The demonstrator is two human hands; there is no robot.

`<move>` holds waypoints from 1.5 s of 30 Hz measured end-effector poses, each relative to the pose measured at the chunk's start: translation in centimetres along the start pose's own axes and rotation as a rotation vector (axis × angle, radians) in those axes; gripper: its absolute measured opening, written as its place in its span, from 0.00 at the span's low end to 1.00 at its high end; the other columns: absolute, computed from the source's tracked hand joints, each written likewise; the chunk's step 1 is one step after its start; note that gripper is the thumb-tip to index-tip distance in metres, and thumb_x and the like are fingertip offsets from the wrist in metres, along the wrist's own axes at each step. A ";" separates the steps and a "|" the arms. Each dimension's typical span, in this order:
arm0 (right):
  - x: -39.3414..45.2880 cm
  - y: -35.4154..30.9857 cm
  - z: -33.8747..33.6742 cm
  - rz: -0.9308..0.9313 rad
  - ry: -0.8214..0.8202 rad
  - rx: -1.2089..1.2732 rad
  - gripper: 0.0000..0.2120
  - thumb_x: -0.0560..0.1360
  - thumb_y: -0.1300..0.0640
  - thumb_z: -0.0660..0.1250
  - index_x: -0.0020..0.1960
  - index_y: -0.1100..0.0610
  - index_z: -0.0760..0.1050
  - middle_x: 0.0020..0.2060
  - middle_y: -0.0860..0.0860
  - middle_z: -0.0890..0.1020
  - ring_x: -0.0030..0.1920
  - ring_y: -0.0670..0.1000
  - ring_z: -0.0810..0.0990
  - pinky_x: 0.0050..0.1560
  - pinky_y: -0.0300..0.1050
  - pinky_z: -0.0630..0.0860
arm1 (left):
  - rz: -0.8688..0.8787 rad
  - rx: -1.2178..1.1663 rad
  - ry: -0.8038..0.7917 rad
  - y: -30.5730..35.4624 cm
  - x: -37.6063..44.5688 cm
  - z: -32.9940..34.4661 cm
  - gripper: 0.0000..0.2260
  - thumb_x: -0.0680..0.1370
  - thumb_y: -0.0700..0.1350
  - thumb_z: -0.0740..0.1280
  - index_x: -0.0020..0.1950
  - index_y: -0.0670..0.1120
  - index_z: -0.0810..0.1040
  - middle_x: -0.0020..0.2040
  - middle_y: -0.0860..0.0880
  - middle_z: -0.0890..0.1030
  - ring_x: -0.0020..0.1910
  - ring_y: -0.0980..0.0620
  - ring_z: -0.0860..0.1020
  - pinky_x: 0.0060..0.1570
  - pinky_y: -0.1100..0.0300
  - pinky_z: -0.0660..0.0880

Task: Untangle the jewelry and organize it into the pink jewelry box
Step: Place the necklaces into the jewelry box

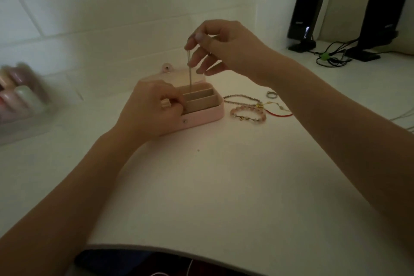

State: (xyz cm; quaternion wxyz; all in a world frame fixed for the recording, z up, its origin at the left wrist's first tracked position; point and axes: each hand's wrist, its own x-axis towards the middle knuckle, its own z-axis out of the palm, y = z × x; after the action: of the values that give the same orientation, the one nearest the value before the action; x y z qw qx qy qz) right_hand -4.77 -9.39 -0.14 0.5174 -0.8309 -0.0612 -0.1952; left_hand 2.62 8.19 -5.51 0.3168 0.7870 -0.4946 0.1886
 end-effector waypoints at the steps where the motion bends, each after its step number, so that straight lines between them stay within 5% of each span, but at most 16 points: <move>1: -0.1 0.0 0.0 0.009 -0.030 -0.049 0.11 0.81 0.56 0.57 0.50 0.59 0.76 0.39 0.54 0.83 0.38 0.52 0.81 0.42 0.46 0.79 | -0.021 -0.018 -0.027 0.1 -0.1 0.0 0.11 0.63 0.44 0.62 0.35 0.46 0.84 0.33 0.48 0.81 0.36 0.52 0.77 0.41 0.61 0.72; 5: -0.4 0.0 0.4 0.016 -0.099 -0.172 0.11 0.81 0.57 0.57 0.50 0.60 0.77 0.38 0.56 0.82 0.36 0.54 0.80 0.44 0.50 0.79 | -0.092 -0.063 -0.067 0.3 -0.4 0.3 0.09 0.62 0.46 0.62 0.35 0.49 0.82 0.35 0.48 0.80 0.38 0.50 0.77 0.42 0.58 0.73; 8: -0.4 -0.4 0.5 -0.016 -0.091 -0.172 0.11 0.81 0.58 0.57 0.51 0.61 0.77 0.36 0.55 0.81 0.35 0.55 0.80 0.42 0.49 0.79 | -0.142 -0.154 -0.032 0.7 -0.3 0.4 0.09 0.62 0.41 0.62 0.35 0.52 0.80 0.35 0.49 0.80 0.37 0.60 0.75 0.42 0.67 0.70; 13: -0.5 -1.0 0.9 -0.065 -0.133 -0.200 0.11 0.80 0.59 0.58 0.51 0.61 0.78 0.31 0.53 0.78 0.31 0.52 0.76 0.36 0.43 0.76 | -0.240 -0.230 0.047 0.1 0.2 0.6 0.13 0.69 0.39 0.63 0.51 0.51 0.76 0.44 0.55 0.81 0.42 0.62 0.78 0.43 0.68 0.72; 18: -0.4 -1.0 0.8 -0.071 -0.126 -0.203 0.11 0.81 0.59 0.58 0.52 0.62 0.78 0.31 0.54 0.77 0.33 0.54 0.75 0.37 0.43 0.76 | -0.307 -0.268 0.117 -0.2 0.3 0.1 0.16 0.64 0.30 0.59 0.30 0.50 0.78 0.26 0.55 0.79 0.33 0.51 0.79 0.38 0.61 0.75; 23: -0.5 -1.1 0.4 -0.083 -0.091 -0.163 0.12 0.81 0.58 0.58 0.52 0.63 0.78 0.31 0.54 0.78 0.34 0.55 0.75 0.36 0.43 0.76 | -0.315 -0.514 0.199 0.2 0.5 -0.6 0.12 0.61 0.32 0.58 0.34 0.47 0.75 0.29 0.54 0.77 0.32 0.54 0.77 0.38 0.62 0.76; 27: -0.3 -1.2 0.4 -0.116 -0.053 -0.128 0.11 0.81 0.57 0.58 0.52 0.61 0.78 0.32 0.55 0.78 0.35 0.56 0.76 0.38 0.45 0.78 | -0.306 -0.314 -0.167 0.3 0.1 0.1 0.16 0.65 0.43 0.62 0.51 0.52 0.78 0.44 0.56 0.80 0.44 0.66 0.77 0.46 0.72 0.71; 29: -0.3 -1.3 0.4 -0.125 -0.039 -0.101 0.11 0.81 0.57 0.58 0.52 0.61 0.78 0.34 0.57 0.78 0.35 0.56 0.75 0.39 0.47 0.78 | -0.252 -0.115 -0.250 0.3 -0.2 0.6 0.13 0.72 0.47 0.65 0.55 0.52 0.80 0.46 0.56 0.81 0.46 0.63 0.77 0.48 0.73 0.69; 31: -0.3 -1.3 0.4 -0.129 -0.032 -0.087 0.12 0.81 0.57 0.58 0.53 0.61 0.78 0.35 0.58 0.78 0.35 0.56 0.75 0.39 0.48 0.78 | -0.261 -0.011 -0.173 0.2 0.0 0.6 0.09 0.75 0.43 0.67 0.53 0.50 0.82 0.44 0.54 0.80 0.44 0.58 0.77 0.43 0.79 0.66; 34: -0.4 -1.3 0.3 -0.125 -0.030 -0.083 0.12 0.81 0.57 0.57 0.53 0.61 0.78 0.32 0.55 0.77 0.35 0.55 0.75 0.39 0.47 0.78 | -0.319 -0.071 -0.070 0.1 0.3 0.4 0.09 0.72 0.37 0.70 0.47 0.50 0.83 0.38 0.54 0.81 0.35 0.66 0.76 0.39 0.82 0.66; 37: -0.4 -1.2 0.4 -0.126 -0.033 -0.081 0.12 0.81 0.57 0.58 0.53 0.61 0.78 0.32 0.55 0.77 0.35 0.56 0.75 0.39 0.47 0.78 | -0.314 -0.084 0.022 0.0 0.1 0.5 0.11 0.70 0.34 0.70 0.44 0.50 0.83 0.35 0.57 0.79 0.32 0.70 0.76 0.39 0.81 0.68; 41: -0.4 -1.3 0.5 -0.126 -0.033 -0.077 0.11 0.81 0.57 0.58 0.52 0.61 0.78 0.33 0.56 0.77 0.35 0.56 0.75 0.39 0.48 0.77 | -0.351 -0.333 0.164 0.0 0.4 -0.4 0.10 0.69 0.33 0.71 0.40 0.48 0.83 0.35 0.56 0.83 0.37 0.61 0.81 0.44 0.71 0.75; 45: -0.4 -1.3 0.3 -0.123 -0.030 -0.076 0.12 0.81 0.57 0.58 0.53 0.61 0.78 0.31 0.53 0.77 0.35 0.56 0.75 0.39 0.48 0.77 | -0.374 -0.493 0.080 0.6 0.6 -0.7 0.13 0.68 0.30 0.65 0.40 0.48 0.82 0.34 0.55 0.84 0.39 0.57 0.82 0.44 0.69 0.75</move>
State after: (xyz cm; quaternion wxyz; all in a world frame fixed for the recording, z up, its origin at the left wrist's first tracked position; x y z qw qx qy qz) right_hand -5.44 -8.47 0.69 0.4715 -0.8475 -0.1126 -0.2162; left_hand 2.30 8.09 -4.46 0.5465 0.7558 -0.3592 0.0319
